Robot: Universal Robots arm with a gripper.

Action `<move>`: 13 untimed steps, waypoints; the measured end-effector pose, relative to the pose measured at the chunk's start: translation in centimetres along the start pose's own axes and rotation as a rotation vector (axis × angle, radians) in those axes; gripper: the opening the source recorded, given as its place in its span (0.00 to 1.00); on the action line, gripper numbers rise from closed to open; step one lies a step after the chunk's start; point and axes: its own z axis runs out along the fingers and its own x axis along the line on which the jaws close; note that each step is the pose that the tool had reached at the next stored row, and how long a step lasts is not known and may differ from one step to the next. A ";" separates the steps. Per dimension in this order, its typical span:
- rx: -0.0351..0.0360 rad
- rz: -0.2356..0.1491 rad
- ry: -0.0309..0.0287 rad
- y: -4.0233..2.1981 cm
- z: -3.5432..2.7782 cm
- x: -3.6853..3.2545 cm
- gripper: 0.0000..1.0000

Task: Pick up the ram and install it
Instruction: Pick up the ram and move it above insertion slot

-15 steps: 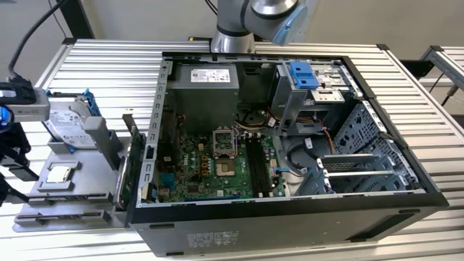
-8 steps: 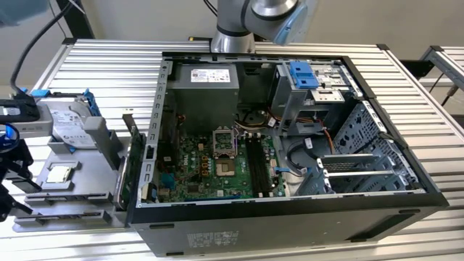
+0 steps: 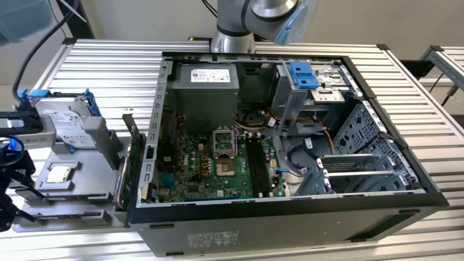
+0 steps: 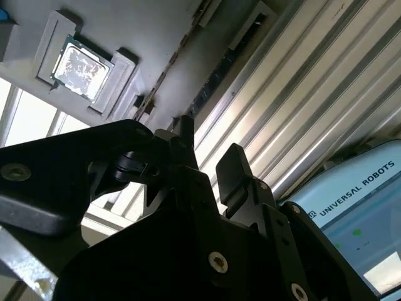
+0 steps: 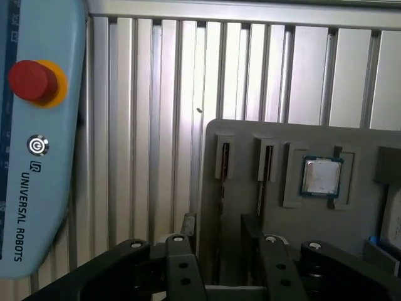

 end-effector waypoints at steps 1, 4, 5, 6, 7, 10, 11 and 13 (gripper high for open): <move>-0.0001 -0.003 0.0000 0.02 0.17 0.02 1.00; -0.0001 -0.012 -0.0002 0.02 0.72 0.03 1.00; -0.0001 -0.015 -0.0003 0.02 0.90 0.03 1.00; -0.0001 -0.020 -0.0004 0.02 1.26 0.02 1.00; -0.0002 -0.022 -0.0004 0.03 1.43 0.02 1.00; -0.0002 -0.024 -0.0005 0.04 1.98 0.00 1.00; 0.0000 -0.025 -0.0007 0.05 2.18 -0.02 1.00; -0.0001 -0.027 -0.0007 0.06 2.54 -0.03 1.00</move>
